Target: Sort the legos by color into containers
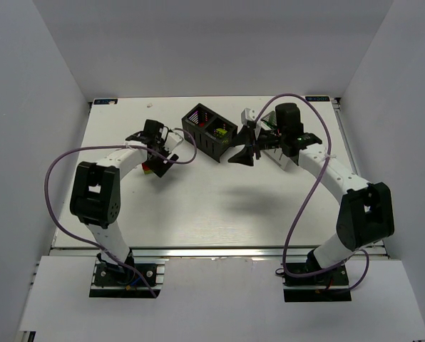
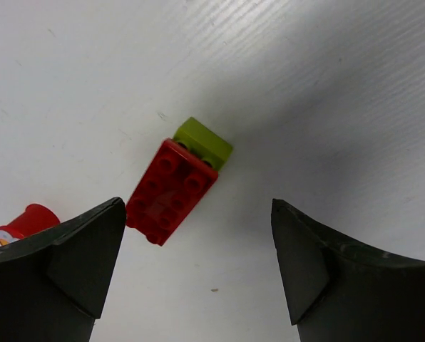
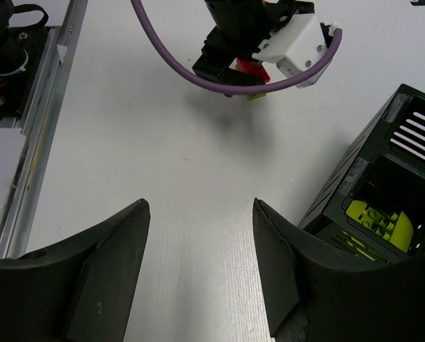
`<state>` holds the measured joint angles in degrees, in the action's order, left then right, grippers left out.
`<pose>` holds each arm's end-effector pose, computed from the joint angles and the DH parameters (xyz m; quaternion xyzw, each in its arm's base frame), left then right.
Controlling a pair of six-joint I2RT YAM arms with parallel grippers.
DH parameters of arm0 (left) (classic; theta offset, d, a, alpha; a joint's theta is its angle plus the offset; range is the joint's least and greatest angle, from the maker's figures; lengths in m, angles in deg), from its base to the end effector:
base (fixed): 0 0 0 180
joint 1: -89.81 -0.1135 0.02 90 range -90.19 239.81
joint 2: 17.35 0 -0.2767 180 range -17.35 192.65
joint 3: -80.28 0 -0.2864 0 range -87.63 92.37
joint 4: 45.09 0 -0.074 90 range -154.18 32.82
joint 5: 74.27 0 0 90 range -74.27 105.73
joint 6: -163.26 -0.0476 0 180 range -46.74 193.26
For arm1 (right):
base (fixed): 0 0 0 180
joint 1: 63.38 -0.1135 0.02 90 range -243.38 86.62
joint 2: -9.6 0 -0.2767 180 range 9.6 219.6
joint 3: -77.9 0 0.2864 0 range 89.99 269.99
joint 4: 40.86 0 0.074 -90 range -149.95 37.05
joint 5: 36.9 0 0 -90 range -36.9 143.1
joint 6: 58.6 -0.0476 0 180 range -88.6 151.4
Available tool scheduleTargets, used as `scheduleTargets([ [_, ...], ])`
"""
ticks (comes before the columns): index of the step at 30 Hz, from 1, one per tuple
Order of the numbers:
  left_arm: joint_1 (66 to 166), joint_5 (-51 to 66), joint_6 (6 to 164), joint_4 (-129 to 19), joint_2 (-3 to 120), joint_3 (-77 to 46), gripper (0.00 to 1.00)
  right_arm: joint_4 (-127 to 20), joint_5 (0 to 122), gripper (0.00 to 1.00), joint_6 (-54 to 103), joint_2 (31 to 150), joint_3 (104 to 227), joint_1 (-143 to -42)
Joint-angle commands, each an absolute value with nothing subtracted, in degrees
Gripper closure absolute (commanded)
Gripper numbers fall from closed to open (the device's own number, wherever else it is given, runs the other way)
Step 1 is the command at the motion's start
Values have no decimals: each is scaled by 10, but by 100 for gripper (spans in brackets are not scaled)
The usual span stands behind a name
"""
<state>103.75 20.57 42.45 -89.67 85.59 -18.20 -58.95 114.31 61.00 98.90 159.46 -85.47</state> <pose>0.3872 -0.0920 0.1676 0.3639 0.9070 0.0713 0.1994 0.3435 0.1844 0.3094 -0.5613 0.5384 0.4005 0.4845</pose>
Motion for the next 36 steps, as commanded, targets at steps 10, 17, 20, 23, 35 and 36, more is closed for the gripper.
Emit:
scheduleTargets([
  [10, 1027, 199, 397, -862, 857, -168, 12, -610, 1131, 35, 614, 958, 1589, -852],
  [17, 1015, 188, 400, -864, 874, -157, 24, -612, 1130, 36, 612, 951, 1583, -852],
  [20, 1013, 181, 402, -867, 878, -156, 29, -613, 1128, 36, 614, 948, 1579, -852],
  [23, 1011, 177, 405, -869, 875, -162, 35, -611, 1128, 36, 610, 946, 1577, -852],
  [35, 1007, 155, 475, -899, 850, -143, 82, -600, 1133, 37, 604, 933, 1559, -853],
  [36, 1007, 138, 488, -905, 850, -141, 86, -599, 1133, 38, 604, 932, 1558, -852],
])
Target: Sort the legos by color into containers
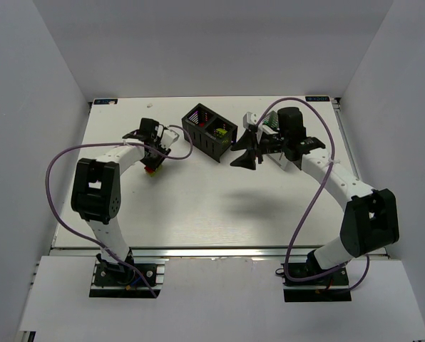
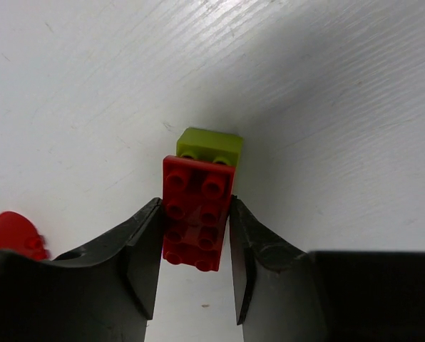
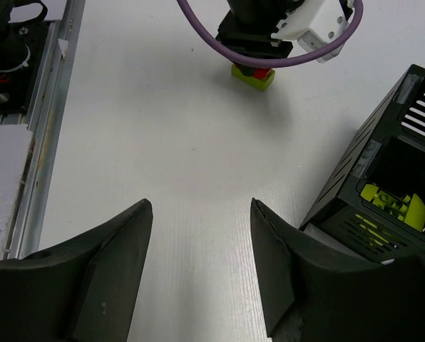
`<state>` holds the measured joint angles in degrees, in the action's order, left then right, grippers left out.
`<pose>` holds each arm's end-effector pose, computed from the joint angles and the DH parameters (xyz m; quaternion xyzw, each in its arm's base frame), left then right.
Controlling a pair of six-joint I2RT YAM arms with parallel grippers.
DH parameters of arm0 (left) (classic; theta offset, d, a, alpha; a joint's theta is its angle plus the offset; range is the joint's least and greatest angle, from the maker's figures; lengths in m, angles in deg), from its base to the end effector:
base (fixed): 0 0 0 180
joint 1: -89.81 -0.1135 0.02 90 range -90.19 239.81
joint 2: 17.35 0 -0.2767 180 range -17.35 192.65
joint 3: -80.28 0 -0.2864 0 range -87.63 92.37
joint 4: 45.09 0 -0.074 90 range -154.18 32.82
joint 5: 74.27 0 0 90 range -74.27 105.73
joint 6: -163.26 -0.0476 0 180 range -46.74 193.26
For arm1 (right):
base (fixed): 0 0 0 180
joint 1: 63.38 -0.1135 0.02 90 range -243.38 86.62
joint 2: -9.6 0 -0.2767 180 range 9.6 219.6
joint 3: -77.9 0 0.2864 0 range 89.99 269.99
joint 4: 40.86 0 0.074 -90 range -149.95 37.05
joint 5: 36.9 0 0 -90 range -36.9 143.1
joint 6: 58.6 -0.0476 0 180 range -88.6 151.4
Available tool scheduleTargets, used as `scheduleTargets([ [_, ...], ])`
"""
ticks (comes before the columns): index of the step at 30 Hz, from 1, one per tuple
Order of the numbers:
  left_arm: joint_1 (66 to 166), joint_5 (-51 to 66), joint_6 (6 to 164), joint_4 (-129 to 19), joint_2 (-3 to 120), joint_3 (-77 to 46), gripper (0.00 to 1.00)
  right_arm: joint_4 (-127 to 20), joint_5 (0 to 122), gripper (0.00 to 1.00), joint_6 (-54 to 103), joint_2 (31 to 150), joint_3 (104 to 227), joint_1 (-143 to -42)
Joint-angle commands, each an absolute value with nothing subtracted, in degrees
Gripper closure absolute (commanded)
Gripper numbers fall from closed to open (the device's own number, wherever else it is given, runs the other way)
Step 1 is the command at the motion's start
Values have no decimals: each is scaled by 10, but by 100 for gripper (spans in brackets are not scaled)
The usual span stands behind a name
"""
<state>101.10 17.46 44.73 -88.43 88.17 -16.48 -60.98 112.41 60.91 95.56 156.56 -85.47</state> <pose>0.4016 -0.0787 0.1608 0.3298 0.9200 0.0462 0.2065 0.3291 0.1778 0.3079 -0.5546 0.5568 0.3927 0.4778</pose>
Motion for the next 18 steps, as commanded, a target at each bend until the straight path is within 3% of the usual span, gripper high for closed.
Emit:
scheduleTargets([
  [1, 1006, 134, 518, -914, 849, -135, 90, -600, 1133, 38, 604, 931, 1556, -854],
  [3, 1004, 106, 556, -920, 846, -131, 100, -601, 1131, 40, 604, 930, 1554, -854],
  [9, 1001, -45, 710, -887, 803, -163, 100, -642, 1122, 44, 587, 942, 1563, -874],
  [18, 1003, -232, 976, -569, 582, -387, 100, -569, 1126, 35, 299, 1001, 1585, -902],
])
